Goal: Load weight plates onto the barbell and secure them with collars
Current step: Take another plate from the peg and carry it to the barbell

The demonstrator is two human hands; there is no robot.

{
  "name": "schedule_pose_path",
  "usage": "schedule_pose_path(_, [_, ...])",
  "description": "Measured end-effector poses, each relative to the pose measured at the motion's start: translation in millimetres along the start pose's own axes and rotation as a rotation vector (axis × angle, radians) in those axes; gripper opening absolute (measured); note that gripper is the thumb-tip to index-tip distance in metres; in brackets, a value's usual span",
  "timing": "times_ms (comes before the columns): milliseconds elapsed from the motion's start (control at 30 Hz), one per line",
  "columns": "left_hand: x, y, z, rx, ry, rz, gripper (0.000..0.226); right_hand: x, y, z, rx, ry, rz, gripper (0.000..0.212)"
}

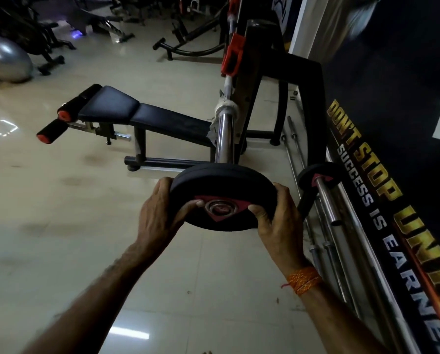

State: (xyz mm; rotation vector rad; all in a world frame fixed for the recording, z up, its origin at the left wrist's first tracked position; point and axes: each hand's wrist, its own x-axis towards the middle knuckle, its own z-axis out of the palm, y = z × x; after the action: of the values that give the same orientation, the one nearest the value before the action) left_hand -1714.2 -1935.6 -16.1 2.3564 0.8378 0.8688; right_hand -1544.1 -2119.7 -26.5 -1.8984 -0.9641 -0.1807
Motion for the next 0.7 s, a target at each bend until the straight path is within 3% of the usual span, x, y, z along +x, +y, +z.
schedule_pose_path(133, [22.7,3.5,7.6,-0.025,0.027,0.047,0.068,21.2,1.1,9.9,-0.032,0.016,-0.006,0.059])
schedule_pose_path(467, [119.4,1.1,37.6,0.03,0.032,-0.023,0.05,118.0,12.2,48.5,-0.056,0.019,0.089,0.058])
schedule_pose_path(700, [202.6,-17.4,71.5,0.044,0.001,-0.078,0.053,204.3,40.5,79.2,-0.081,-0.027,0.106,0.054])
